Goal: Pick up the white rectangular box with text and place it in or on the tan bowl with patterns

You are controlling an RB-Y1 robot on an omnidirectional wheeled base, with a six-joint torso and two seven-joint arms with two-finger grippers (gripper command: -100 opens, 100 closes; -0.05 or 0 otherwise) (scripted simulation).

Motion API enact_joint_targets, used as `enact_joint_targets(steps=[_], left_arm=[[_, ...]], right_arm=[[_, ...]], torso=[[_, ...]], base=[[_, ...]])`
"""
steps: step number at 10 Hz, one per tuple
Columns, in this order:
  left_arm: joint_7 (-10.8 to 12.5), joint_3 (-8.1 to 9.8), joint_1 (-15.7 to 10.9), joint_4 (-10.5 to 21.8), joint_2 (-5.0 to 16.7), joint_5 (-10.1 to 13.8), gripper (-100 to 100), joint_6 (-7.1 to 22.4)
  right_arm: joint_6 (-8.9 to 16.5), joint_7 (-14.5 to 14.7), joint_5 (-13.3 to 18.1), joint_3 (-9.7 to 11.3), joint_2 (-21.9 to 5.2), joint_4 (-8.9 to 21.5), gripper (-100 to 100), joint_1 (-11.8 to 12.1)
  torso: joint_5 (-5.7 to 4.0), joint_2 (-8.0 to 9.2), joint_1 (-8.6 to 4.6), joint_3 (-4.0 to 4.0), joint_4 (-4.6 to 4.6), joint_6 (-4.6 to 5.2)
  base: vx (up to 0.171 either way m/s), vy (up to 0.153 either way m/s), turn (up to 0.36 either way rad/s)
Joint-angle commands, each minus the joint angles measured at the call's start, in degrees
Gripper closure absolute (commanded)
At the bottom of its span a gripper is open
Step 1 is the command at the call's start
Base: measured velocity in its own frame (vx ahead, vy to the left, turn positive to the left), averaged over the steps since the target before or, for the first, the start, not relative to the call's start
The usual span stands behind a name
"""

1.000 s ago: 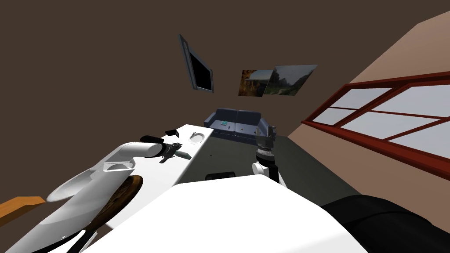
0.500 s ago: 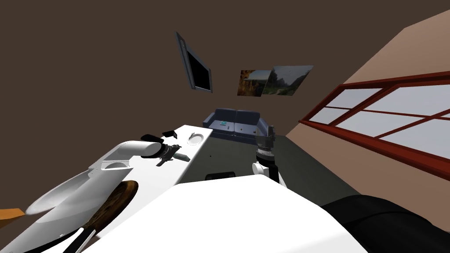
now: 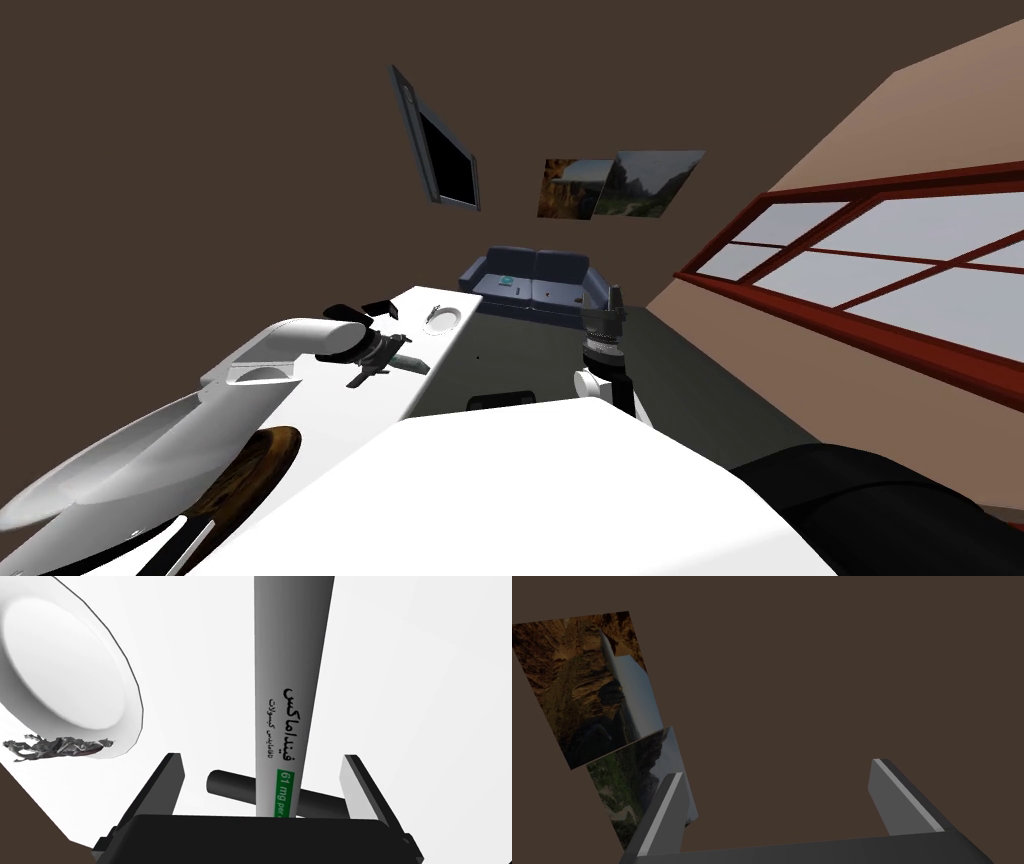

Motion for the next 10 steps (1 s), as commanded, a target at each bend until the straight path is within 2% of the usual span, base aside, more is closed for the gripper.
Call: enact_joint_targets(steps=[1,2,4,5,8,9,10], left_arm=[[0.48,0.08,-0.26,-0.02,0.56,1.34,-100,2.86],[0.48,0.08,-0.26,-0.02,0.56,1.34,-100,3.09],[1.14,0.13,-0.67,-0.16,1.36,3.15,-100,6.96],[1.14,0.13,-0.67,-0.16,1.36,3.15,-100,7.45],[1.63,0.22,-1.03,-0.34,2.17,4.68,-100,12.38],[1.68,0.23,-1.07,-0.37,2.27,4.85,-100,13.15],[1.92,0.15,-1.14,-0.65,2.14,4.72,-100,12.67]], right_arm=[[0.0,0.0,0.0,0.0,0.0,0.0,0,0.0],[0.0,0.0,0.0,0.0,0.0,0.0,0,0.0],[0.0,0.0,0.0,0.0,0.0,0.0,0,0.0],[0.0,0.0,0.0,0.0,0.0,0.0,0,0.0],[0.0,0.0,0.0,0.0,0.0,0.0,0,0.0],[0.0,0.0,0.0,0.0,0.0,0.0,0,0.0],[0.0,0.0,0.0,0.0,0.0,0.0,0,0.0]], torso=[[0.0,0.0,0.0,0.0,0.0,0.0],[0.0,0.0,0.01,0.0,0.0,0.01],[0.0,-0.02,-0.01,-0.01,0.0,0.01],[0.0,-0.06,0.01,-0.03,-0.01,0.0],[-0.01,0.0,-0.02,0.0,0.0,0.0],[0.0,0.01,-0.02,0.0,0.0,0.0],[-0.01,0.02,-0.03,0.01,0.0,0.0]], base=[[0.022,0.013,-0.038],[0.024,0.01,-0.033],[0.036,0.009,-0.06],[0.029,0.013,-0.02],[0.022,0.006,-0.033],[0.016,0.003,-0.013],[0.006,0.001,-0.002]])
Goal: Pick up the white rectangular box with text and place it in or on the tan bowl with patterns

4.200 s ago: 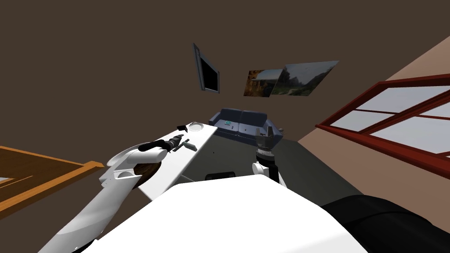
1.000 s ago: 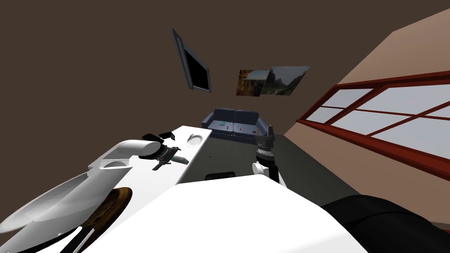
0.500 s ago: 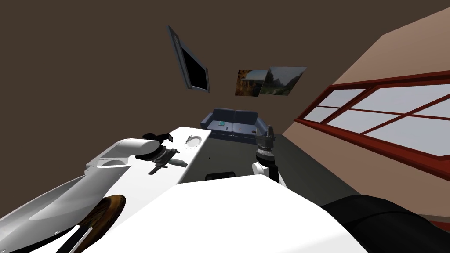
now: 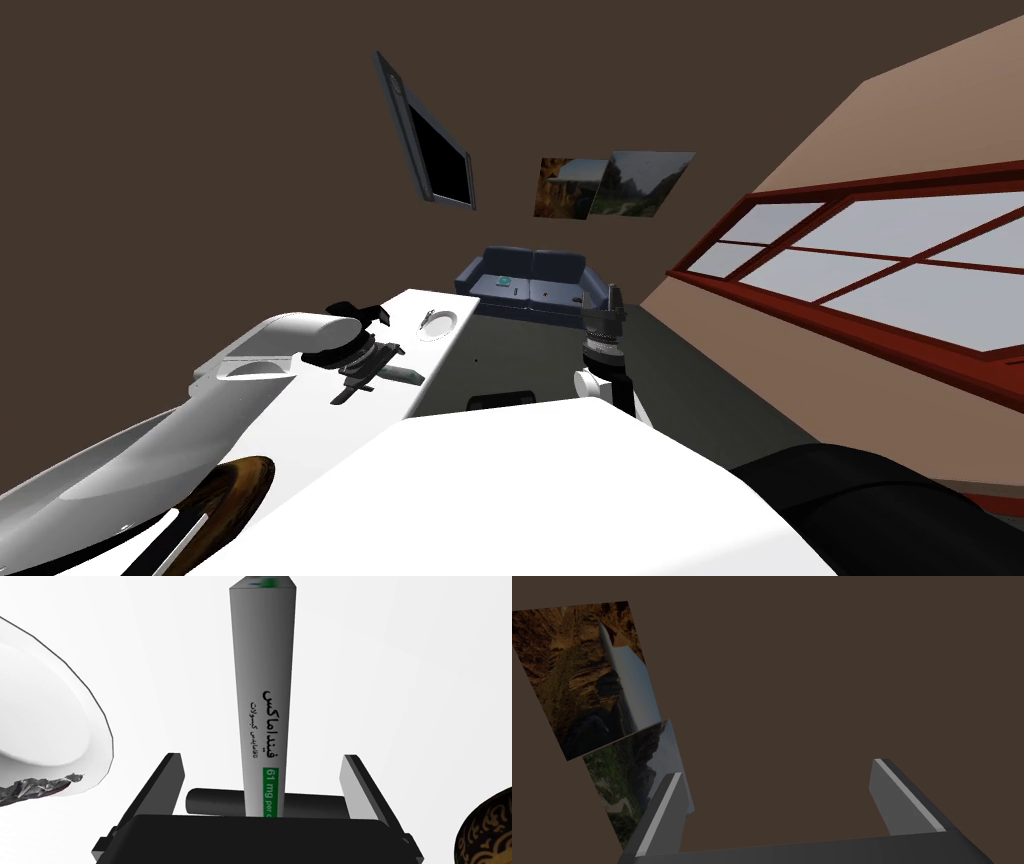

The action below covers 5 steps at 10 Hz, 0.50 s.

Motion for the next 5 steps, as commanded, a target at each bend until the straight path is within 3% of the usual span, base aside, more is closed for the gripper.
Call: enact_joint_targets(steps=[1,2,4,5], left_arm=[[0.0,0.0,0.0,0.0,0.0,0.0,0,0.0],[-0.49,-0.87,0.25,1.41,-0.56,-1.11,-100,-1.71],[-0.97,-1.74,0.5,2.82,-1.12,-2.22,-100,-3.39],[-0.75,-1.52,0.36,2.37,-0.97,-1.89,-100,-2.71]], right_arm=[[0.0,0.0,0.0,0.0,0.0,0.0,0,0.0],[0.0,0.0,0.0,0.0,0.0,0.0,0,0.0],[0.0,0.0,0.0,0.0,0.0,0.0,0,0.0],[0.0,0.0,0.0,0.0,0.0,0.0,0,0.0]], torso=[[0.0,0.0,0.0,0.0,0.0,0.0],[0.0,0.02,0.0,0.01,0.01,0.0],[0.01,0.11,0.01,0.06,0.02,0.0],[0.01,0.12,0.03,0.07,0.03,0.0]], base=[[0.0,0.0,0.0],[-0.012,0.002,-0.06],[-0.024,0.006,-0.041],[-0.01,0.004,-0.007]])
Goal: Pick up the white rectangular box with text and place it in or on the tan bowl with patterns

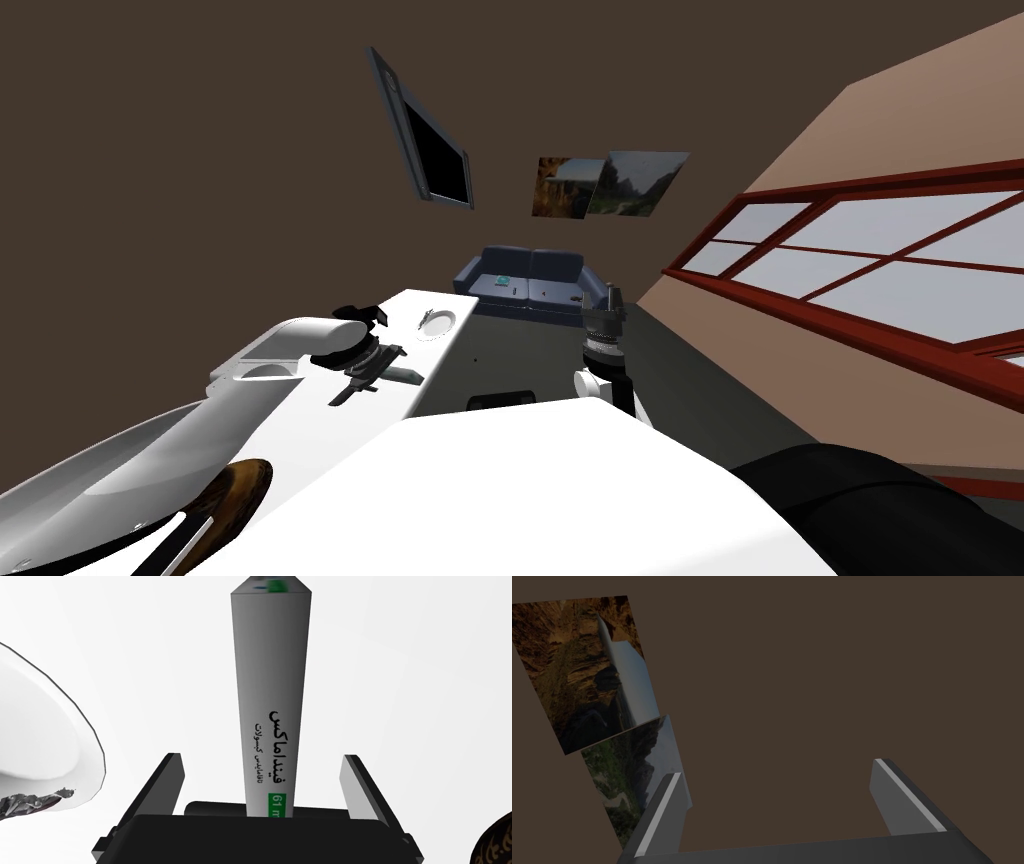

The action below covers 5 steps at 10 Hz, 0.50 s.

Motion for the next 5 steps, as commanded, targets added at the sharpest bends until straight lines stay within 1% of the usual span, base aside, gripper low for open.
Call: enact_joint_targets(steps=[1,5], left_arm=[[0.0,0.0,0.0,0.0,0.0,0.0,100,0.0],[0.01,-0.02,0.05,0.02,0.02,0.01,100,0.11]], right_arm=[[0.0,0.0,0.0,0.0,0.0,0.0,0,0.0],[0.0,0.0,0.0,0.0,0.0,0.0,0,0.0]], torso=[[0.0,0.0,0.0,0.0,0.0,0.0],[0.01,-0.06,0.0,-0.03,0.01,0.03]], base=[[0.0,0.0,0.0],[0.0,0.0,0.0]])
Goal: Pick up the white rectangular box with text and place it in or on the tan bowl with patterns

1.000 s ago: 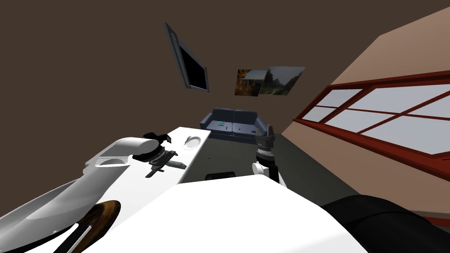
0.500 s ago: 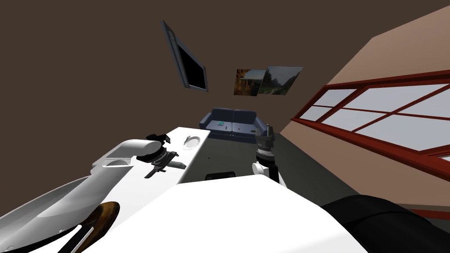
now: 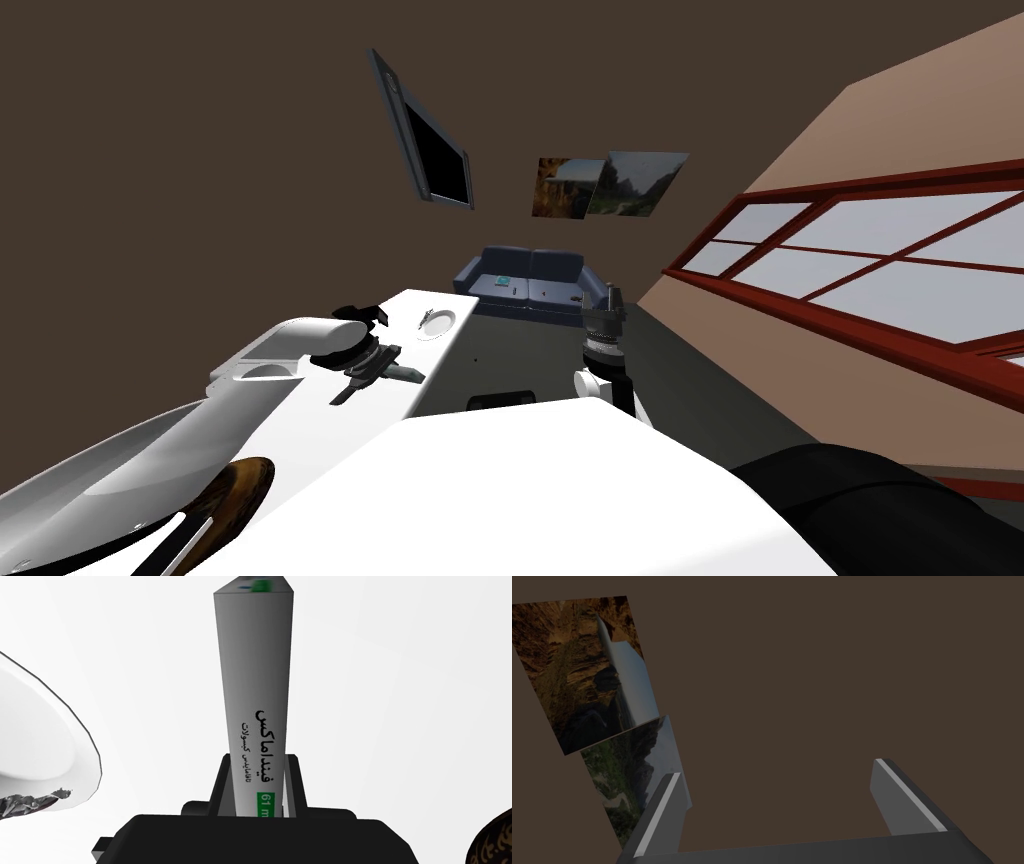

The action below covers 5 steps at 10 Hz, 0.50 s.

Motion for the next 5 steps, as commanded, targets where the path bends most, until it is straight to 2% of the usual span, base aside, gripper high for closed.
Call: enact_joint_targets(steps=[1,2,3,4,5], left_arm=[[0.0,0.0,0.0,0.0,0.0,0.0,0,0.0],[0.55,1.19,-0.29,-1.78,0.72,1.42,100,1.97],[0.79,1.63,-0.42,-2.49,1.0,1.97,100,2.81],[0.64,1.35,-0.09,-2.24,0.74,1.56,100,2.08],[0.68,1.45,-0.11,-2.36,0.78,1.63,0,2.28]], right_arm=[[0.0,0.0,0.0,0.0,0.0,0.0,0,0.0],[0.0,0.0,0.0,0.0,0.0,0.0,0,0.0],[0.0,0.0,0.0,0.0,0.0,0.0,0,0.01],[0.0,0.0,0.0,0.0,0.0,0.0,0,0.0],[0.0,0.0,0.0,0.0,0.0,0.0,0,0.0]], torso=[[0.0,0.0,0.0,0.0,0.0,0.0],[0.0,0.0,0.0,0.0,0.0,0.0],[-0.04,-0.04,-0.04,0.0,0.02,-0.03],[-0.04,-0.06,-0.07,-0.02,0.0,-0.03],[-0.02,-0.05,-0.05,-0.03,-0.02,-0.01]], base=[[0.0,0.0,0.0],[0.02,-0.005,0.072],[0.029,-0.011,0.07],[0.012,-0.006,0.013],[0.0,0.0,0.0]])
